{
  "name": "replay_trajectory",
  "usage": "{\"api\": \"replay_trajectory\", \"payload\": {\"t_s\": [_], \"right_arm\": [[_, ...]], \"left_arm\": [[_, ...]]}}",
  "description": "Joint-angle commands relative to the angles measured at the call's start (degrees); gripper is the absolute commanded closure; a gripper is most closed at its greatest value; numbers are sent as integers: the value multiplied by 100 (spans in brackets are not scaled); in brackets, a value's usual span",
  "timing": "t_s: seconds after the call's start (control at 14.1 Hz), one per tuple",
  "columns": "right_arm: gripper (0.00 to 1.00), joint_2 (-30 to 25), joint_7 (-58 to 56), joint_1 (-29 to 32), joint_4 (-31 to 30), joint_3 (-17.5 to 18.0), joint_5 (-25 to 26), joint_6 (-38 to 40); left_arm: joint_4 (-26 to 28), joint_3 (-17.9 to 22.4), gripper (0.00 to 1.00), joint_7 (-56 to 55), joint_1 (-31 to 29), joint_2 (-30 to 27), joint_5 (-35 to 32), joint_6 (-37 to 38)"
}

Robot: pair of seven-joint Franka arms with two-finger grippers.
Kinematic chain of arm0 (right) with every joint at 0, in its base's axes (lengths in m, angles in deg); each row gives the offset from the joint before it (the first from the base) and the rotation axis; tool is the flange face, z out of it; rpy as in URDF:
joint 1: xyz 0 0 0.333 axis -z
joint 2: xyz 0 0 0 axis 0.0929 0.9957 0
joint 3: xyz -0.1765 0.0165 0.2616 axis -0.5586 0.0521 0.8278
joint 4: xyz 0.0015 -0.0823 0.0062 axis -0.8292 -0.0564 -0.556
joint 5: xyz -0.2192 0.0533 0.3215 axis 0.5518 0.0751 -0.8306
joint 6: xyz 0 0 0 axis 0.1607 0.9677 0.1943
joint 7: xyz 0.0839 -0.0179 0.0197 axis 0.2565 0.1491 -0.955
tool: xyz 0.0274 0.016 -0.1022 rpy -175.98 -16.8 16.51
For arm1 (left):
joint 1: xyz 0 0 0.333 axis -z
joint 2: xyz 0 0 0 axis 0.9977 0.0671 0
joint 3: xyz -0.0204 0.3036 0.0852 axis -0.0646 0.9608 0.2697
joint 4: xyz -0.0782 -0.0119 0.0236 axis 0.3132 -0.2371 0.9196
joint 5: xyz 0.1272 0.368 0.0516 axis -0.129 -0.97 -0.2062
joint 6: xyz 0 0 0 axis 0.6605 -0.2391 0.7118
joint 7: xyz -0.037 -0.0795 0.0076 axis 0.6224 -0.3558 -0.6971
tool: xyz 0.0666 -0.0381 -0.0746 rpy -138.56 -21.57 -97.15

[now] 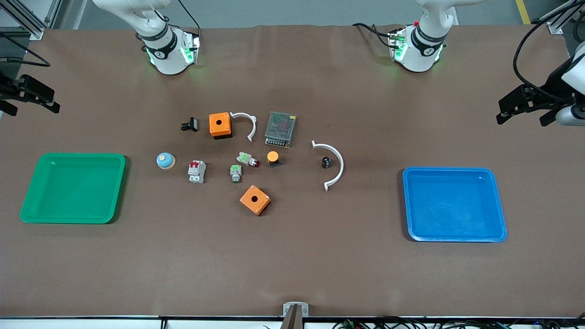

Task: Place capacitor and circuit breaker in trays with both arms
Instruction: 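Reach the left gripper toward the black capacitor while the right gripper reaches the breaker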

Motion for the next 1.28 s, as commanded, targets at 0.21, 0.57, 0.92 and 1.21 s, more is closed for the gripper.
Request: {"api": "replay_trajectory", "payload": {"t_s": [0.21, 0.57, 0.92, 1.21], "right_arm": [[0, -19, -26, 39, 30, -4, 62, -55], [0, 578, -52, 399, 31, -13, -8, -433], [0, 1218, -52, 425, 48, -13, 45, -784], [0, 1536, 79, 180, 12, 5, -78, -969]], "left_arm": [[124, -272, 0, -1056, 561, 468, 96, 68], [80, -273, 0, -2463, 1537, 1408, 96, -334], [80, -273, 0, -4072, 2372, 2436, 87, -1414], [98, -246, 0, -5119, 2953, 3201, -1, -2829]]}}
